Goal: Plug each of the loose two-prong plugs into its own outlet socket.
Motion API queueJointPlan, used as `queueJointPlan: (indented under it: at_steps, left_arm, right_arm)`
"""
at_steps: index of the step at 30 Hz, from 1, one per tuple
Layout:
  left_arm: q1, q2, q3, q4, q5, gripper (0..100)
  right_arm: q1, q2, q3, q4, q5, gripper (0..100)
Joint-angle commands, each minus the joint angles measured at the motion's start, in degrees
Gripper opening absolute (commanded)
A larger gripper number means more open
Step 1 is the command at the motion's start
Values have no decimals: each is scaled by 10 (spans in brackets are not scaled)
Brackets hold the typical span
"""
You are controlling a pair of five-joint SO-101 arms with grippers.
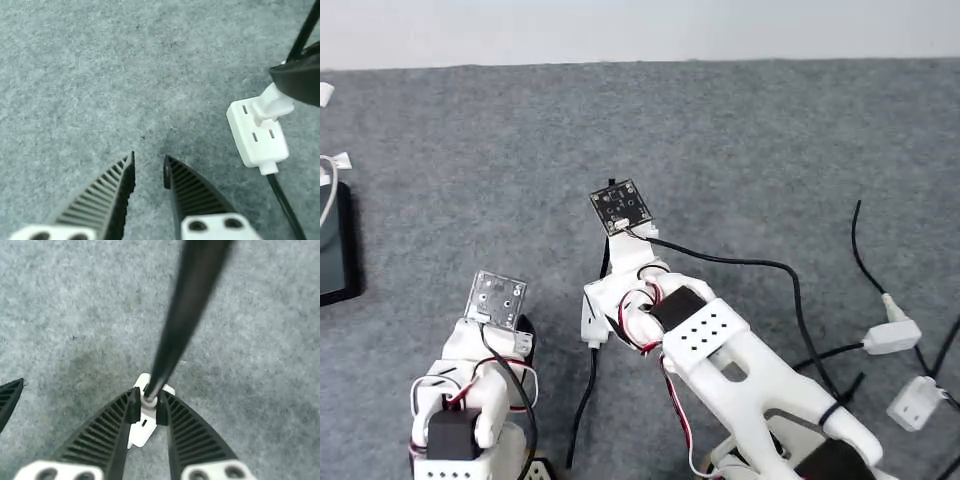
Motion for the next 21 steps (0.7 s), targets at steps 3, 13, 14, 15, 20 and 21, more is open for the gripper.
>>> queueJointPlan:
  at_steps: [3,13,14,15,20,21]
  left_arm:
    - [-2,0,-4,1,5,15]
    - [-4,0,-4,2,5,15]
    - [-4,0,-4,2,5,15]
    - [-4,0,-4,2,5,15]
    - [-5,0,-4,2,5,15]
    - [-5,0,-4,2,5,15]
  right_arm:
    - [6,1,-36,-31,-4,8]
    - [7,6,-40,-42,-4,8]
    - [7,6,-40,-42,-4,8]
    - [7,6,-40,-42,-4,8]
    - [7,7,-39,-42,-1,8]
    - [7,7,-39,-42,-1,8]
